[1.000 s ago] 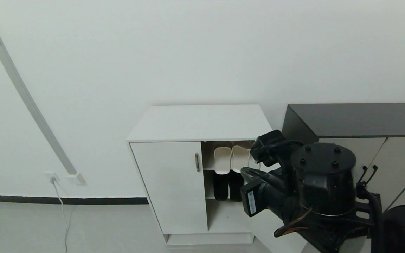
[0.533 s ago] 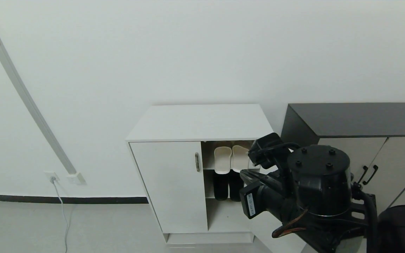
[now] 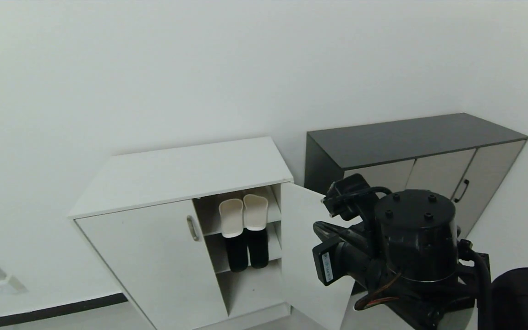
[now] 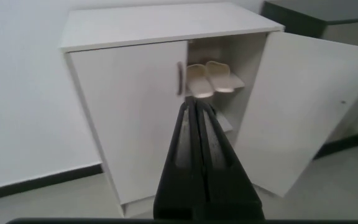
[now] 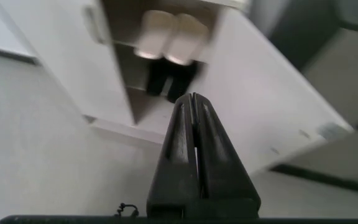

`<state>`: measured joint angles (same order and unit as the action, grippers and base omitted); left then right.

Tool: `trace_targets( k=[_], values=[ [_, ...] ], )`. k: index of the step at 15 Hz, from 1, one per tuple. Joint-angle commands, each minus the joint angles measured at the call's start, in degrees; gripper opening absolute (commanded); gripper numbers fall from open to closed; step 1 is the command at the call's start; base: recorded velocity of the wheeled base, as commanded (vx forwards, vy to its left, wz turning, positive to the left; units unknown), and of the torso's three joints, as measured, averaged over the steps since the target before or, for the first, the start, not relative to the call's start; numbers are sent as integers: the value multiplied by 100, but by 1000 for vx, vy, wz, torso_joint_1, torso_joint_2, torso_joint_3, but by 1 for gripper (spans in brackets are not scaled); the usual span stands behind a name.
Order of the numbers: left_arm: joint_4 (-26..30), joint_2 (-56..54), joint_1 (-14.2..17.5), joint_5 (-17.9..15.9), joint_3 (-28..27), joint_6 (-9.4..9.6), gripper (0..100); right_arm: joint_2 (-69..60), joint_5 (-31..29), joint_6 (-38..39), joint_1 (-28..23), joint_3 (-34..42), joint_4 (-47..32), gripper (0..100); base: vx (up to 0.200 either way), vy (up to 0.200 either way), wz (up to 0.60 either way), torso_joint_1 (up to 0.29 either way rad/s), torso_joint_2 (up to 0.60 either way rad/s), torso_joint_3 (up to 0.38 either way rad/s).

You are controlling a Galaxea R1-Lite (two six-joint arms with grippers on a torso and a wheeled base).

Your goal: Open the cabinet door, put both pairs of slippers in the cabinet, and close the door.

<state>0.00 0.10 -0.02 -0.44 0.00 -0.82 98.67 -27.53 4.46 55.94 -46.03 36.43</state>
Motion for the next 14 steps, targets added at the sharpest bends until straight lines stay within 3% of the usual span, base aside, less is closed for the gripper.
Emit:
trace_targets(
  k=[1,5,11,14],
  values=[
    [0,-1,2,0,0,-6,0,29,2,2,-13,6,5,0,0,0,0,0,0,0],
    [0,-1,2,0,0,-15,0,21,-7,2,-13,15,5,0,0,0,0,0,0,0],
    [0,-1,-6,0,0,-15,0,56,-7,-7,-127,6,40,0,-200,0,0,1,2,2],
    [0,-1,2,0,0,-6,0,161,-7,-218,-549,-99,216,0,0,0,0,0,0,0]
  ],
)
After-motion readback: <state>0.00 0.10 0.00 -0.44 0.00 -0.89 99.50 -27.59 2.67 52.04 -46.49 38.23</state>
